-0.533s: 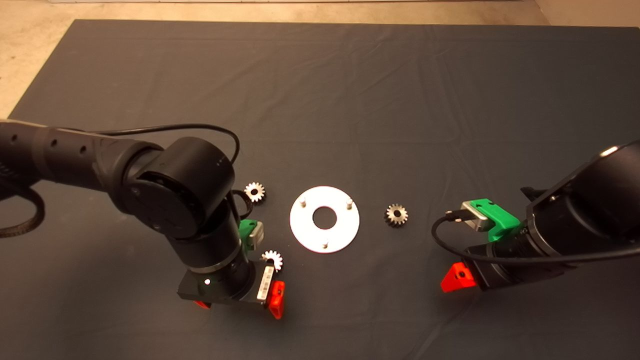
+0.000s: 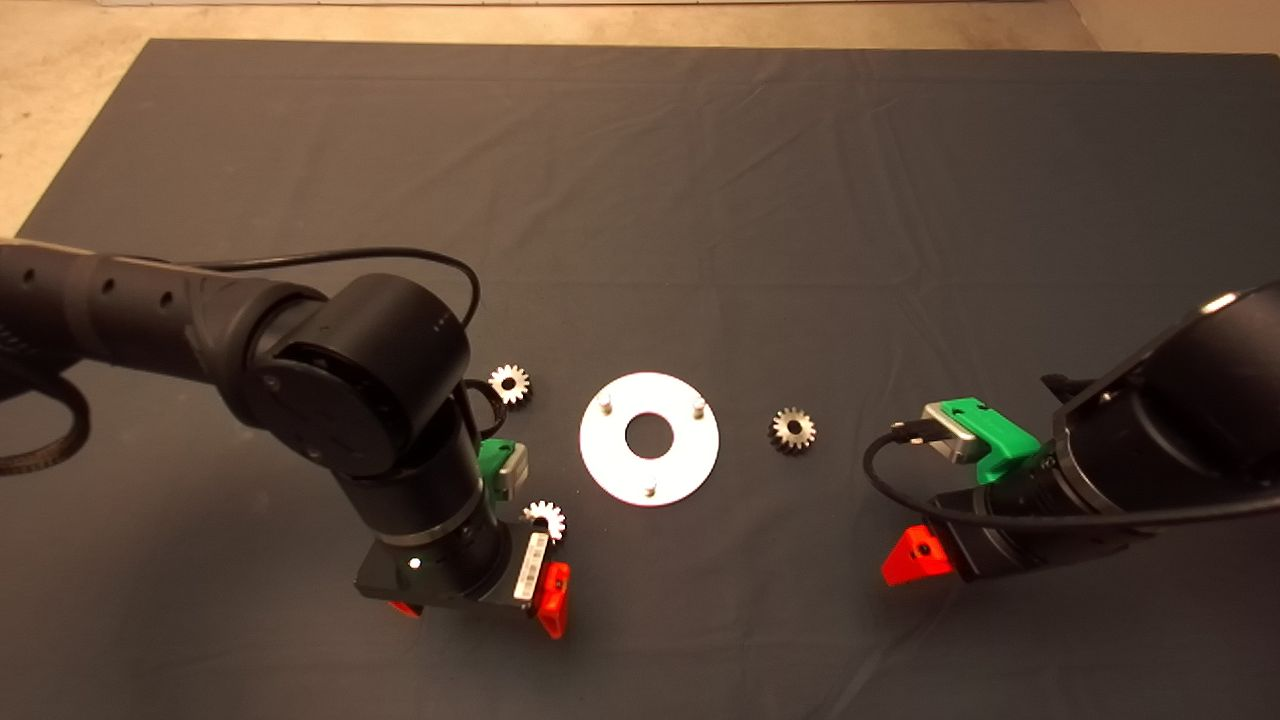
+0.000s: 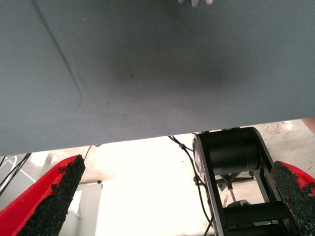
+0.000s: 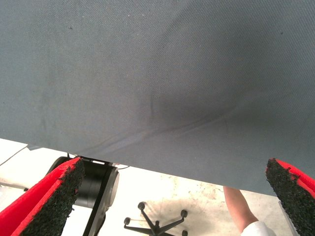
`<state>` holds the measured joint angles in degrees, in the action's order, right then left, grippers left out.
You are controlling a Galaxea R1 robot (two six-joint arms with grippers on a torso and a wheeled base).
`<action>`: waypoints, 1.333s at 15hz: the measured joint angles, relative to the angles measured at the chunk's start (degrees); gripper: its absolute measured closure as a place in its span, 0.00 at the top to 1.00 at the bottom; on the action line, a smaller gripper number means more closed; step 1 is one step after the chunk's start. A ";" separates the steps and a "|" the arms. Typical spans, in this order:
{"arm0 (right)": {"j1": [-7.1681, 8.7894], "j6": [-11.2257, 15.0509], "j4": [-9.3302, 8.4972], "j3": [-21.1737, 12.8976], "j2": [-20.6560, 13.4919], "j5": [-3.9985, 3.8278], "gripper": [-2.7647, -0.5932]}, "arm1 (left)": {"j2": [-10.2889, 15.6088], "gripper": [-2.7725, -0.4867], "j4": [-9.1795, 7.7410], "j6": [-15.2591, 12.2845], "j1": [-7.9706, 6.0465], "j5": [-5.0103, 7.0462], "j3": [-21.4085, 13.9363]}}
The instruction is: Install three planetary gears onto the carrier pins
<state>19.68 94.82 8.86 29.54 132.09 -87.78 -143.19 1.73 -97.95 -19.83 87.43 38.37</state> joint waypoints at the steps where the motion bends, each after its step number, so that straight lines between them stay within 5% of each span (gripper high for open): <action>1: 0.00 0.00 0.00 0.00 0.02 0.00 0.99 | 0.00 0.99 0.05 0.79 0.00 0.02 1.21; 6: 0.00 0.00 0.01 0.00 0.16 -0.02 0.99 | 0.00 0.99 2.67 6.24 0.00 -0.02 7.90; 10: 0.00 0.00 0.01 -0.02 0.16 0.00 0.99 | 0.00 0.99 4.43 17.59 0.00 -0.02 19.64; 14: 0.00 0.00 0.01 -0.02 0.16 0.00 0.99 | -0.35 0.99 4.99 24.91 -0.01 -0.02 27.57; 20: -0.02 0.02 0.00 -0.02 0.16 -0.02 0.99 | -2.03 0.99 5.46 30.56 -1.58 -0.13 35.19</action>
<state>19.65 94.84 8.87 29.51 132.24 -87.81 -145.22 7.19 -67.39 -21.42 87.30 73.56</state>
